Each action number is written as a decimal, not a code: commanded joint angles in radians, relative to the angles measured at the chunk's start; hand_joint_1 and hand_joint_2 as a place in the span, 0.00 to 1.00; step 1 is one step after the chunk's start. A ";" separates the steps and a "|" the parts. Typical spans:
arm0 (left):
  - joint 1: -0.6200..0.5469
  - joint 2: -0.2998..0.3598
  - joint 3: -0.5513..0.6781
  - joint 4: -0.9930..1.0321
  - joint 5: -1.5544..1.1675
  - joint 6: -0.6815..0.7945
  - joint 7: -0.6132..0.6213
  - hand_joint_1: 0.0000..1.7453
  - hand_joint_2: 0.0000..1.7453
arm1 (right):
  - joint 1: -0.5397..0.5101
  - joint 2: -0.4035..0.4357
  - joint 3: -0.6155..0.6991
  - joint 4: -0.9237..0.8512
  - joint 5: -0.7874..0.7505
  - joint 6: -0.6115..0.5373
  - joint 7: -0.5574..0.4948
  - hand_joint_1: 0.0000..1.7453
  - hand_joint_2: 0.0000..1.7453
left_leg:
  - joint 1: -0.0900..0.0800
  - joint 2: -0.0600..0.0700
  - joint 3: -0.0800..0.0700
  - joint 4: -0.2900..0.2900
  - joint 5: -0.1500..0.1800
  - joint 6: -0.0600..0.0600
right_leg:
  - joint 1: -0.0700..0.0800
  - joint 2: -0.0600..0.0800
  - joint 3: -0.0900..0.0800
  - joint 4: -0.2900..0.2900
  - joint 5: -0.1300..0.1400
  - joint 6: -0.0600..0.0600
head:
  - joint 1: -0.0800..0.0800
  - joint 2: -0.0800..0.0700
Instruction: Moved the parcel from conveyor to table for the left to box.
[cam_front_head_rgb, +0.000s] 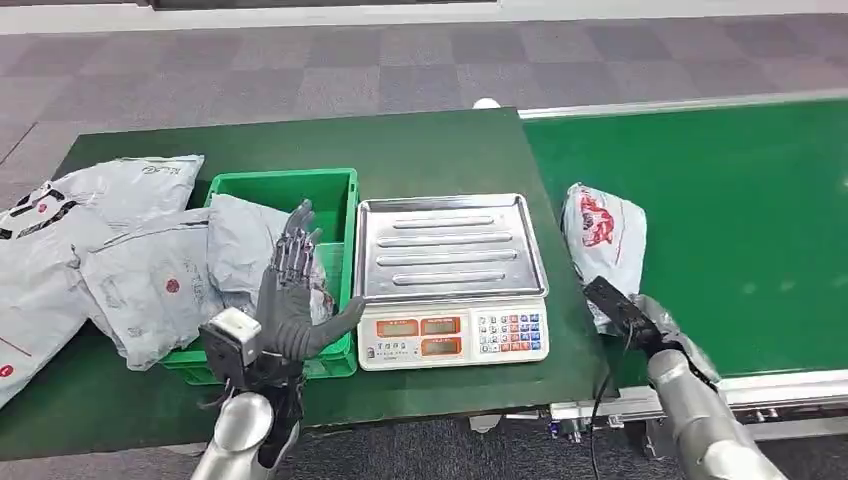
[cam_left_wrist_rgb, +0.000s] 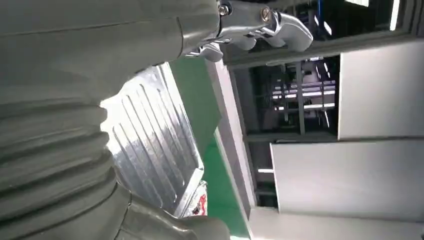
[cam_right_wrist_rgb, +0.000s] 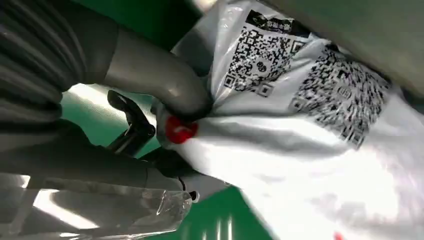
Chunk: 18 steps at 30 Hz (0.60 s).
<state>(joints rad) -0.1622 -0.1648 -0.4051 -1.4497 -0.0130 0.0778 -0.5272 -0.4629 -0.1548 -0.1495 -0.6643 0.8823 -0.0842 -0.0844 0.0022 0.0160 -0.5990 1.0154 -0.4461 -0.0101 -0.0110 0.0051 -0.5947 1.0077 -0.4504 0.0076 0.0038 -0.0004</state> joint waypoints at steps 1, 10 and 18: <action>0.006 0.024 0.013 0.005 0.012 0.013 -0.013 0.00 1.00 | 0.178 0.151 -0.138 -0.617 -0.224 -0.488 -0.242 1.00 1.00 | 0.000 -0.001 -0.001 -0.001 0.001 -0.001 | -0.001 -0.001 -0.003 0.000 0.000 -0.001 | 0.000 0.000; -0.051 0.023 -0.020 0.061 0.040 0.002 -0.020 0.00 1.00 | 0.279 0.287 -0.248 -0.932 -0.418 -0.614 -0.577 1.00 1.00 | 0.001 -0.015 -0.004 -0.002 0.001 0.000 | -0.001 -0.013 -0.001 -0.001 -0.004 0.001 | 0.000 0.000; -0.077 0.021 -0.031 0.080 0.049 -0.006 -0.020 0.00 1.00 | 0.296 0.343 -0.302 -1.153 -0.433 -0.614 -0.614 1.00 1.00 | 0.000 -0.017 -0.005 -0.002 0.001 0.001 | -0.002 -0.015 -0.001 -0.001 -0.004 0.002 | 0.000 0.000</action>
<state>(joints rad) -0.1767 -0.1625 -0.4005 -1.4477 0.0275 0.0786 -0.5474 -0.1831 0.0747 -0.3265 -1.5394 0.4566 -0.6973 -0.6847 0.0024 0.0023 -0.6053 1.0156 -0.4453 -0.0087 -0.0130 -0.0071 -0.5985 1.0076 -0.4542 0.0105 0.0038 -0.0004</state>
